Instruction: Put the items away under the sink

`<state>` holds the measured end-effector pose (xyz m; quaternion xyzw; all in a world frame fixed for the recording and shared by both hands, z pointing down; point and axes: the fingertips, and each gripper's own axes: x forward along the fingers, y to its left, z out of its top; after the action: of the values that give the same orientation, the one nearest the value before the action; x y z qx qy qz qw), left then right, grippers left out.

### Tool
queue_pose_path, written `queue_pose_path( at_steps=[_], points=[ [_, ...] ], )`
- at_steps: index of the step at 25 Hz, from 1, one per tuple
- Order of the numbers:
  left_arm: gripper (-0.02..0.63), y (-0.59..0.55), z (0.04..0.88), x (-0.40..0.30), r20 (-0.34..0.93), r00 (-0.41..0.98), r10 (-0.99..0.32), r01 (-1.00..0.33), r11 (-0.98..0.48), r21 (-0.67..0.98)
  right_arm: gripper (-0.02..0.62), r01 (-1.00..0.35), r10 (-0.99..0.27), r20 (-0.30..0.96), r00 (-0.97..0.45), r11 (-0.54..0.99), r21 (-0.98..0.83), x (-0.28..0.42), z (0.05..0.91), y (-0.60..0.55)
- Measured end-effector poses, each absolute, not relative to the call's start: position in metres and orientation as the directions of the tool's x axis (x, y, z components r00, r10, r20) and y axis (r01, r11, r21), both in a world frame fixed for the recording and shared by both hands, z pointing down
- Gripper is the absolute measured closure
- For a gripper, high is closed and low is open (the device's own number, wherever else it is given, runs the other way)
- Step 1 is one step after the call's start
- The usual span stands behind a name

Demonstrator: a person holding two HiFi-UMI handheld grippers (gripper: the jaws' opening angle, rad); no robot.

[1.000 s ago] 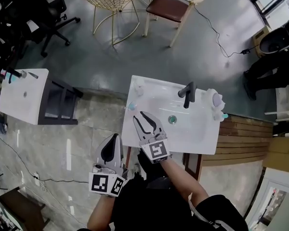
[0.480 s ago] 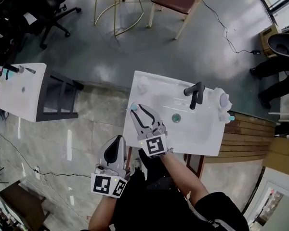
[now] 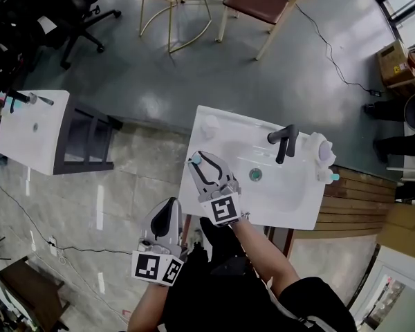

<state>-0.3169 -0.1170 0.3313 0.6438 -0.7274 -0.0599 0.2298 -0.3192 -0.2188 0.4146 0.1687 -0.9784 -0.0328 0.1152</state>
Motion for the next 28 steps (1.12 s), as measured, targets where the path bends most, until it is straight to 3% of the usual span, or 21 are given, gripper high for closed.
queue_pose_path(
  at_steps=[6, 28],
  points=[
    [0.6, -0.117, 0.332, -0.32, 0.259, -0.065, -0.964, -0.907, 0.165, 0.386, 0.52, -0.305, -0.319, 0.205, -0.926, 0.947, 0.098, -0.322, 0.412, -0.215],
    [0.6, -0.112, 0.33, -0.322, 0.258, -0.075, -0.963, -0.905, 0.174, 0.387, 0.525, -0.312, -0.319, 0.141, -0.937, 0.947, 0.074, -0.306, 0.408, -0.21]
  ],
)
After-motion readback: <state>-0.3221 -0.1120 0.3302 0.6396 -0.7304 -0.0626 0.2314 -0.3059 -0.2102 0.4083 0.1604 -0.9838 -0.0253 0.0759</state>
